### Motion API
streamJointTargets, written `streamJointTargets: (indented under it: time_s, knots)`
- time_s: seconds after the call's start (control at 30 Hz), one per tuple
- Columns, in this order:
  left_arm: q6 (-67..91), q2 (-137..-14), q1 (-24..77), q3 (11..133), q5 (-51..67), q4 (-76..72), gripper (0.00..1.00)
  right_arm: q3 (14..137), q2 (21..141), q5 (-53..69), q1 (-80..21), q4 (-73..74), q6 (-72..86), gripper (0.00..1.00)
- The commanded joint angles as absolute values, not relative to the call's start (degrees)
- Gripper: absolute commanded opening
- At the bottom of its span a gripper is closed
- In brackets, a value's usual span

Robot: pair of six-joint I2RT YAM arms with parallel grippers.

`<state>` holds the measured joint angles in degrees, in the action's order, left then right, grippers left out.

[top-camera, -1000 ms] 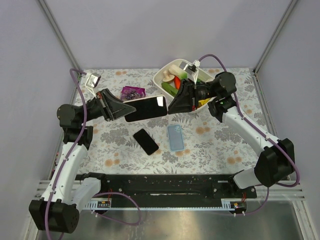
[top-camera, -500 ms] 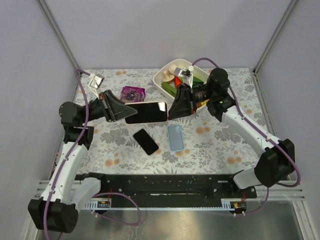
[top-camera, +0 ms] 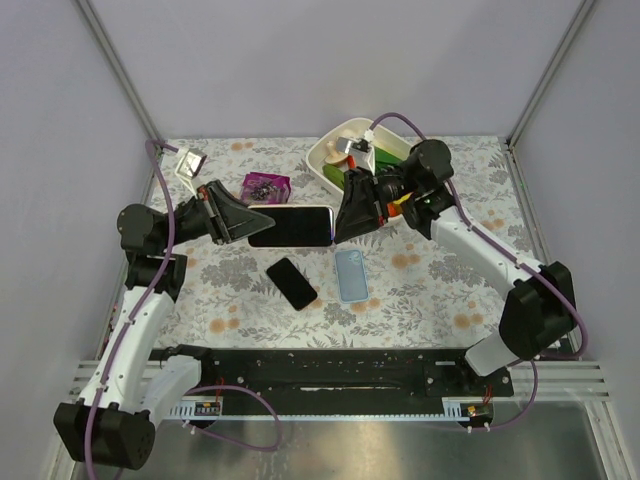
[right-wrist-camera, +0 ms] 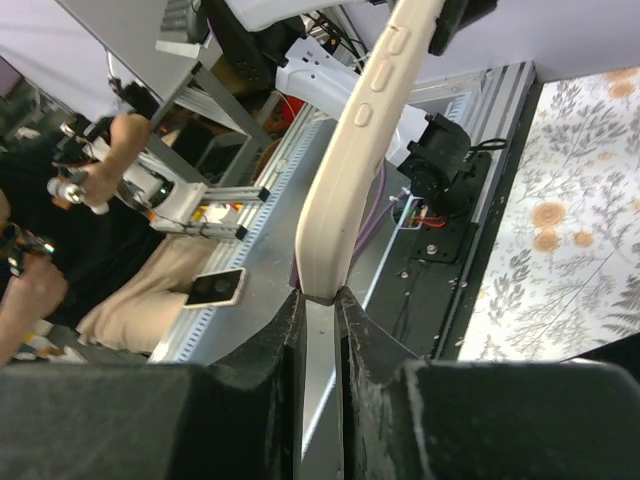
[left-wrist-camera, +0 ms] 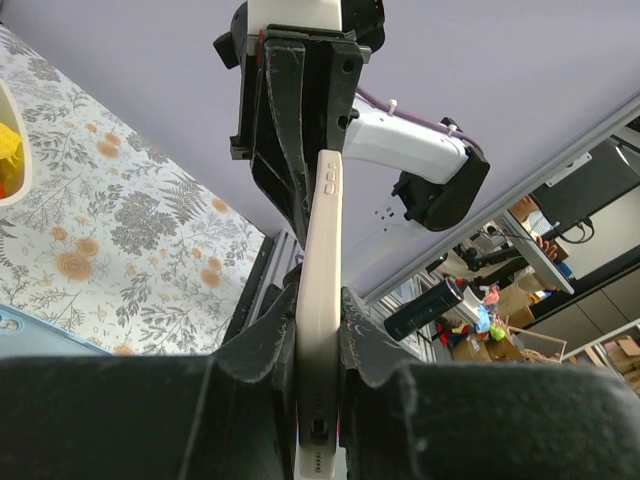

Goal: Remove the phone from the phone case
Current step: Remove the phone case from the phone.

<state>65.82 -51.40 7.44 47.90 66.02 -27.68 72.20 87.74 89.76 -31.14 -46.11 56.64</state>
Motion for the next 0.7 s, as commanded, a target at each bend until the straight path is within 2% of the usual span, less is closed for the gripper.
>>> streamJointTargets:
  time_s: [0.0, 0.07, 0.1, 0.23, 0.4, 0.6, 0.67]
  knots:
    - [56.62, -52.03, 11.07, 48.6, 63.81, -19.0, 0.0, 80.23, 86.93, 72.53, -36.74, -20.85, 36.91, 0.13]
    - [54.68, -51.59, 11.34, 49.39, 64.25, -17.06, 0.0, 85.4, 85.96, 65.07, -37.0, 7.52, 12.75, 0.13]
    - [53.97, -51.42, 11.51, 49.57, 64.42, -16.27, 0.0, 86.65, 85.7, 62.86, -37.18, 11.56, 9.96, 0.12]
    - [57.73, -51.5, 12.13, 48.43, 66.09, -22.04, 0.0, 86.48, 85.17, 58.46, -37.18, 11.86, 11.34, 0.12]
    - [65.65, -51.07, 12.57, 46.5, 67.33, -32.69, 0.0, 86.84, 85.6, 59.06, -37.26, 12.83, 8.88, 0.13]
    - [59.08, -51.33, 12.48, 47.28, 65.39, -22.35, 0.0, 85.96, 84.03, 63.37, -37.35, 12.65, 3.52, 0.14]
    - [55.92, -51.33, 12.57, 48.16, 65.39, -18.74, 0.0, 85.87, 83.5, 62.58, -37.27, 14.75, 1.68, 0.18]
